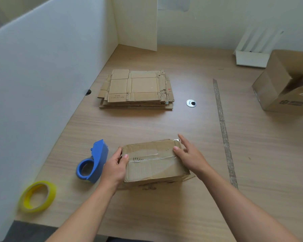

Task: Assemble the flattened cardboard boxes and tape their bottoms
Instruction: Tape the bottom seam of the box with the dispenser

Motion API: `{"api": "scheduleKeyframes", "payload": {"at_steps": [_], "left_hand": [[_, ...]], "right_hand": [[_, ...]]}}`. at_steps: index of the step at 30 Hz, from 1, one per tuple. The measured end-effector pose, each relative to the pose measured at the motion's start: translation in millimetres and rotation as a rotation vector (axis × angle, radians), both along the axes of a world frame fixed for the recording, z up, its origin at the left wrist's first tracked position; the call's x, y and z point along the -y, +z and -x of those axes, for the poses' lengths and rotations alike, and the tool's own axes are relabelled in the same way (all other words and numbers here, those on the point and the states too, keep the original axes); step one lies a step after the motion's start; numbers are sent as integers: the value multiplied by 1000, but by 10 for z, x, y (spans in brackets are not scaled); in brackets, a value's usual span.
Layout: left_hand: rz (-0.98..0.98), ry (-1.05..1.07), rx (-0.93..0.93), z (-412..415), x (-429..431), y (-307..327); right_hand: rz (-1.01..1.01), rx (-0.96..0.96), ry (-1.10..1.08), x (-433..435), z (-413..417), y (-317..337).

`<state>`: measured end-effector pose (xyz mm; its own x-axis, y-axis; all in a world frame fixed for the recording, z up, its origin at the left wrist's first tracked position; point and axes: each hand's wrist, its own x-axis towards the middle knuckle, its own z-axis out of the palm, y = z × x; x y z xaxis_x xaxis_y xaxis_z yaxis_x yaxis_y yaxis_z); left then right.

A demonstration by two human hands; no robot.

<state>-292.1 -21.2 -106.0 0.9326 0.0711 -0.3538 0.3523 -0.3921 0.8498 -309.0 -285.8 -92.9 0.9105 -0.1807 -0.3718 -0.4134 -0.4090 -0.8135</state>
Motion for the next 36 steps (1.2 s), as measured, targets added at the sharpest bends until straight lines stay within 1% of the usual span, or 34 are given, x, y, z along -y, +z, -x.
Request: {"api": "scheduleKeyframes", "payload": {"at_steps": [2, 4, 5, 8, 11, 13, 16, 19, 22, 25, 29, 36], "left_hand": [[-5, -12, -2, -14, 4, 6], [-17, -22, 6, -25, -3, 5], [-25, -28, 12, -30, -4, 6], [-99, -58, 39, -27, 33, -3], [-236, -41, 108, 19, 112, -18], [-228, 7, 133, 65, 143, -23], [-138, -18, 131, 141, 151, -32], [-121, -62, 128, 196, 118, -56], [-149, -75, 98, 191, 106, -74], [-163, -53, 86, 153, 179, -65], [-180, -25, 86, 136, 229, -86], [-184, -23, 67, 91, 221, -106]], "right_hand": [[-60, 44, 30, -2, -26, -3], [-228, 24, -35, -20, -30, -3], [-279, 22, -71, -24, -33, -15], [-272, 64, -150, -28, -57, -93], [-130, 155, -247, -91, -86, -155], [-48, 195, -281, -138, -92, -167], [-23, 214, -332, -162, -115, -180], [-101, 189, -369, -190, -102, -192], [-296, 162, -390, -166, 35, -201], [-402, 144, -324, -101, 308, -223], [-350, 142, -85, -133, 665, -324], [-284, 163, -18, -145, 767, -338]]}}
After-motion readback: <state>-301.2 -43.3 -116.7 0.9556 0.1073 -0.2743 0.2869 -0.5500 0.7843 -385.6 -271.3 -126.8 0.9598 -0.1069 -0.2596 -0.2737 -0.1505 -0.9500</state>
